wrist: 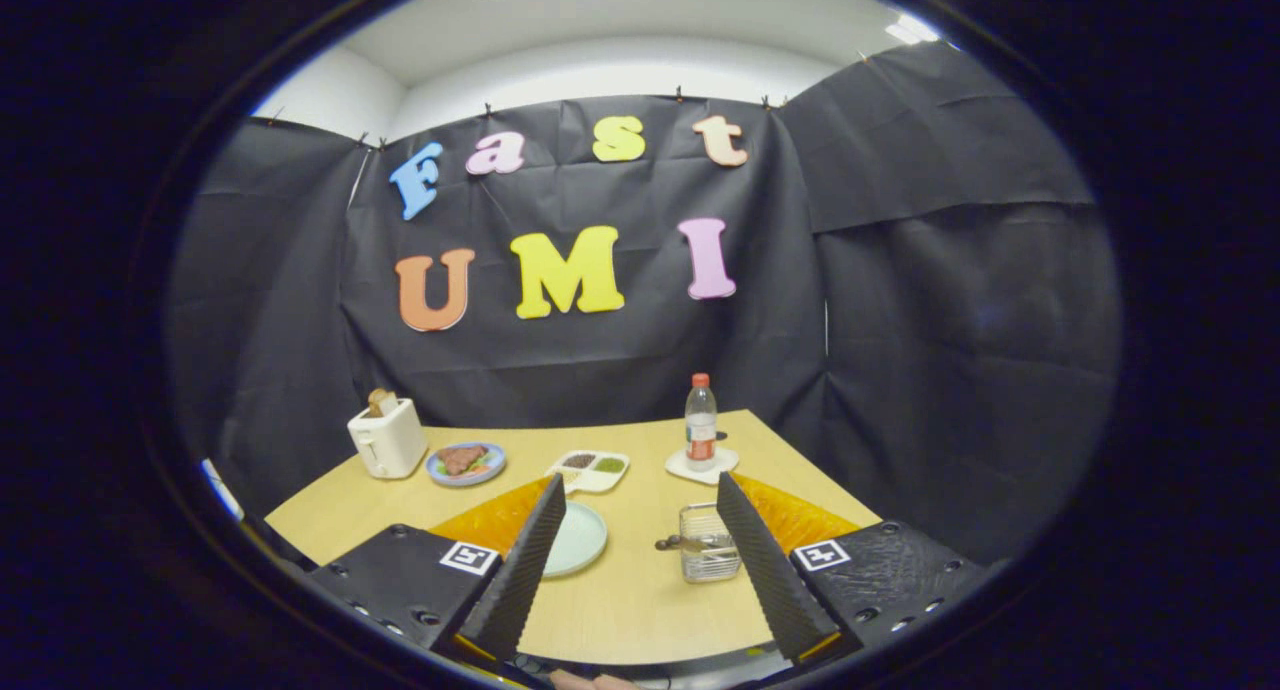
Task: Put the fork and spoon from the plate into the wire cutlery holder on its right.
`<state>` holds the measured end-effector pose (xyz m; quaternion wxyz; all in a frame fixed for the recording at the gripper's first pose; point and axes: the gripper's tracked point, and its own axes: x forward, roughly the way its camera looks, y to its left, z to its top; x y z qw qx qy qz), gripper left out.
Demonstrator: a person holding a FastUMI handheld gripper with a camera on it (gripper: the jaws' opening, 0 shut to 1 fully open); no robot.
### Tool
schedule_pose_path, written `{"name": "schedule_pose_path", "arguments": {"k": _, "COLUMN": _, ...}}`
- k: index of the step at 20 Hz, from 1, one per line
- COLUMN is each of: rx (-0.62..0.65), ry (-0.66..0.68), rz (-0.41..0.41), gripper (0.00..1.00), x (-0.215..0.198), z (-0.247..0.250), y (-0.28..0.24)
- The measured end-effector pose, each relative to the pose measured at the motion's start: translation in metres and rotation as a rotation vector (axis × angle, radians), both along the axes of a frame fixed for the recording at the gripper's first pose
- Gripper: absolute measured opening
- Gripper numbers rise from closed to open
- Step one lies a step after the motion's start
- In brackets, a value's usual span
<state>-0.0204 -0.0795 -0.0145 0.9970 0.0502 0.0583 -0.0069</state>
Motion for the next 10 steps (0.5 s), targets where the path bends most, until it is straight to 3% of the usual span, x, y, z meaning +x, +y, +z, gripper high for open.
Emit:
{"name": "schedule_pose_path", "arguments": {"k": 3, "rx": -0.010, "ry": -0.088, "rz": 0.023, "gripper": 0.91, "x": -0.004, "z": 0.013, "y": 0.018}}
{"name": "schedule_pose_path", "arguments": {"k": 6, "rx": -0.055, "ry": -0.151, "rz": -0.004, "gripper": 0.92, "x": -0.003, "z": 0.018, "y": 0.021}}
{"name": "schedule_pose_path", "arguments": {"k": 10, "rx": -0.068, "ry": -0.154, "rz": 0.006, "gripper": 0.95, "x": 0.008, "z": 0.012, "y": 0.033}}
